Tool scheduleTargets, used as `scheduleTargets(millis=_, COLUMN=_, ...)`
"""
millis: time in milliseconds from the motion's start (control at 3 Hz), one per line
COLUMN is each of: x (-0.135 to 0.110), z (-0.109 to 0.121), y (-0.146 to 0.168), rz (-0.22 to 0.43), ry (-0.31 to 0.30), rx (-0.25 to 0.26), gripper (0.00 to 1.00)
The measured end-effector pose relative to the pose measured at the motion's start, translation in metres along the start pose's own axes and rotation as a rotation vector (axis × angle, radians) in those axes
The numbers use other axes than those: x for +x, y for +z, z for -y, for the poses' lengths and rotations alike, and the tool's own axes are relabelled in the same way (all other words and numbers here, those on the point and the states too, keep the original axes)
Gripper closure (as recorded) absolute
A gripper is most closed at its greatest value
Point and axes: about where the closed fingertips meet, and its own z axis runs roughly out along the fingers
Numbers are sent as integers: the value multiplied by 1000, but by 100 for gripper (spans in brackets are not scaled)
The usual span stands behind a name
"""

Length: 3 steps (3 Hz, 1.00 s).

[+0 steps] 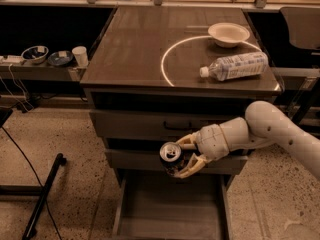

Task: Place pepsi can into bottom drawer

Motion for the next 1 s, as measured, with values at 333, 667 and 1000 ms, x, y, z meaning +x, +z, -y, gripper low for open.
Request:
scheduleTargets(millis=333, x=-1, z=2, y=2, rz=-1, ry=-4, rx=-3, gripper=100)
scheduleTargets(millis=667, x=47, z=-2, y=8, rz=55, ry=69, rx=85, gripper=100)
scheduleTargets(millis=1000, x=136, z=-11, y=5, rz=182, ry=102, rx=373, gripper=100)
